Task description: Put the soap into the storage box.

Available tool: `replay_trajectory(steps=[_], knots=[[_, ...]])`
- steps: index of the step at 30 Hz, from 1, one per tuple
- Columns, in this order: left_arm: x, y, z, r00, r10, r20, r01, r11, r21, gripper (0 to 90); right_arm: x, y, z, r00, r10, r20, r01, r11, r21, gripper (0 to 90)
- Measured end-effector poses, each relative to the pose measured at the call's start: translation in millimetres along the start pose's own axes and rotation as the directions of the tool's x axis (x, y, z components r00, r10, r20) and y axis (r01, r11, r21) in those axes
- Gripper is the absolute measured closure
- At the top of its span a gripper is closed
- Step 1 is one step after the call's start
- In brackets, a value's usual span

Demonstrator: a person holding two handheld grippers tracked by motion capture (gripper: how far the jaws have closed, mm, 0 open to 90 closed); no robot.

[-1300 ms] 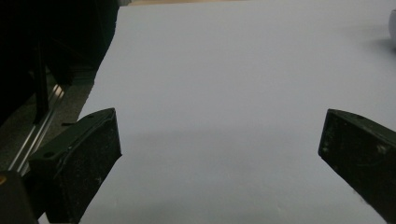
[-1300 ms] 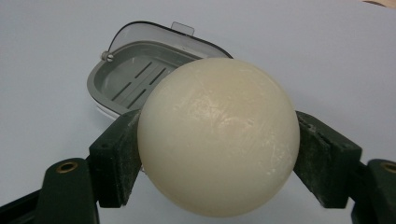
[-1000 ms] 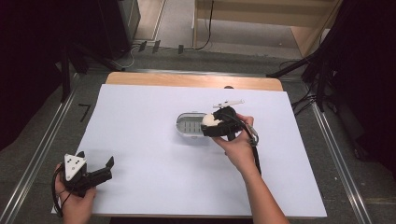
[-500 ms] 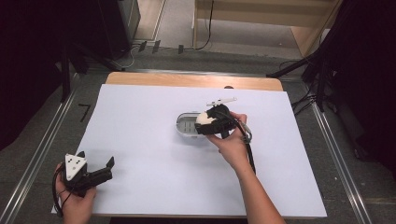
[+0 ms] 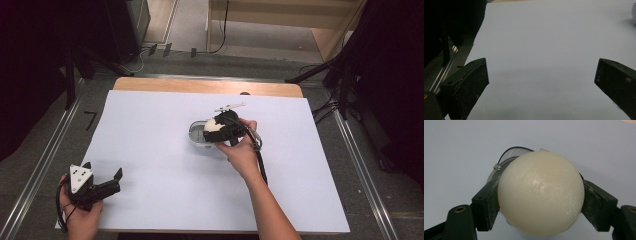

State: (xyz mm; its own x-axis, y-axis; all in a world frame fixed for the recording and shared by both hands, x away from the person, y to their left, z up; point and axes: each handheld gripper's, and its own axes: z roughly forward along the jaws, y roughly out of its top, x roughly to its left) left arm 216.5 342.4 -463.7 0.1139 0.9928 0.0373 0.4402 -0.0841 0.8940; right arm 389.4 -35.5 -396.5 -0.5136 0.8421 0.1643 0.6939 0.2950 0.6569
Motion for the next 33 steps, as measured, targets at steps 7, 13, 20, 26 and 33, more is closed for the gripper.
replay_trajectory(steps=[7,13,20,26,33], knots=[[-0.1,0.0,0.2,1.0,0.0,0.0,0.0,1.0,0.0,0.0,0.6,0.7,8.1,0.9999,0.009,0.008,-0.009,1.0,0.01,24.6],[-0.1,0.1,0.2,1.0,0.001,-0.001,-0.001,1.0,0.001,0.0,0.9,2.5,14.9,0.9997,0.025,0.0,-0.025,1.0,0.019,24.6],[-0.1,0.0,0.2,1.0,0.0,0.0,0.0,1.0,0.0,0.0,2.8,4.5,21.0,0.9992,0.04,0.002,-0.04,0.999,0.033,24.6],[-0.2,0.1,0.3,1.0,0.001,-0.001,-0.001,1.0,0.001,0.0,3.7,4.8,26.2,0.9986,0.051,0.012,-0.052,0.998,0.045,24.6],[-0.3,0.1,0.5,1.0,0.001,-0.002,-0.001,1.0,0.002,0.0,3.8,5.0,30.2,0.9972,0.071,0.023,-0.072,0.996,0.059,24.6]])
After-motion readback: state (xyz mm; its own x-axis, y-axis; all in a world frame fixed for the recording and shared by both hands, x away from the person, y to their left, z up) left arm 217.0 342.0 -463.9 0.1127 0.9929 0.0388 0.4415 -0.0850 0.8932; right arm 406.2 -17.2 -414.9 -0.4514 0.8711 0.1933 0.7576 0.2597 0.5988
